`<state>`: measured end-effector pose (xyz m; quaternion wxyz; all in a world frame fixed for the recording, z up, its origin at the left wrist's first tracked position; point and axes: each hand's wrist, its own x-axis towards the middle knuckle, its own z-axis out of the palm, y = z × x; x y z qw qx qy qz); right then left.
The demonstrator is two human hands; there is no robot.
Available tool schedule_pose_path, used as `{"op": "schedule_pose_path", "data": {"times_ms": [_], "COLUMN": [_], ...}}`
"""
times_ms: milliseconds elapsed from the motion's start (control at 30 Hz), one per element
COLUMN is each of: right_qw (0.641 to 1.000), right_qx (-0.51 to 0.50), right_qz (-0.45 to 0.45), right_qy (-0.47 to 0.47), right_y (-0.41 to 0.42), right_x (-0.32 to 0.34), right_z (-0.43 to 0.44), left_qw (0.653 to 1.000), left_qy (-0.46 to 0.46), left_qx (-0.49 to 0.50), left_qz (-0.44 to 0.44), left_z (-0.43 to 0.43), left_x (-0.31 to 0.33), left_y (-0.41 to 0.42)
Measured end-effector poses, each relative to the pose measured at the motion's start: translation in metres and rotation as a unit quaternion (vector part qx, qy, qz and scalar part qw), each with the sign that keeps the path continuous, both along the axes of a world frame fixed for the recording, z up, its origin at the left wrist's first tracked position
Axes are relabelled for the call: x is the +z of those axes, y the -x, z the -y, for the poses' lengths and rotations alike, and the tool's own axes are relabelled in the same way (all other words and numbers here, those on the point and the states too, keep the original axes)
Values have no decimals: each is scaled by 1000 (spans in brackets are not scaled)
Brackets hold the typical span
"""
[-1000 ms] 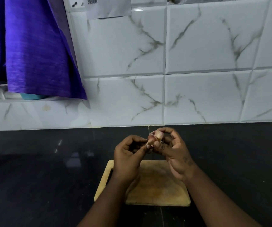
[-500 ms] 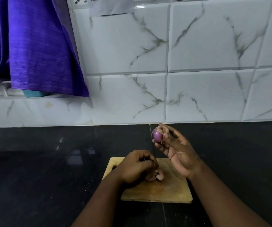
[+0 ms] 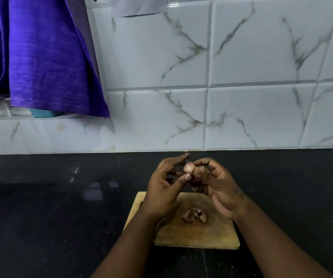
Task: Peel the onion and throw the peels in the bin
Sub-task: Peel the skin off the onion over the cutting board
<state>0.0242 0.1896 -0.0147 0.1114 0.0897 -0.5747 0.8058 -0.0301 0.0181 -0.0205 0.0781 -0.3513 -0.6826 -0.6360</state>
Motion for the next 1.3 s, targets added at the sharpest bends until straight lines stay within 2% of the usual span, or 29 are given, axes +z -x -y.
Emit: {"op": "schedule_pose_path", "data": {"times_ms": [167,333,467,600,733,900,1133,1233,1300], "right_qw": [1000,996,996,997,996,995,987,989,994], "right_qx": [-8,13,22,-46,-86,-85,-86,-85,-73], "right_qz": [-7,31,49,31,17,5,-28,-35,-26], "right_qy": [29,87,70,51,7,-45,-135,-113,-80], "right_y": [2,4,4,7,6,4,1,1,-1], "right_x": [1,2,0,-1,-2,-1,-1,0,2], "right_z": [-1,-7,-7,-6,-4,-4,-7,-6,-5], "left_qw": [997,991,994,996,995,972,961,963,974], "left_qy": [-54,-97,-79,-41,84,194,212,207,169], "left_qx": [-20,-60,-34,28,49,103,132,125,99], "left_qz": [44,74,66,69,-9,-81,-113,-120,-112], "left_z": [-2,-2,-3,-2,-3,-2,-2,-2,-3], "left_x": [0,2,1,-1,-5,-10,-7,-6,-6], "left_y": [-2,-1,0,-3,-4,-4,-4,-3,-3]}}
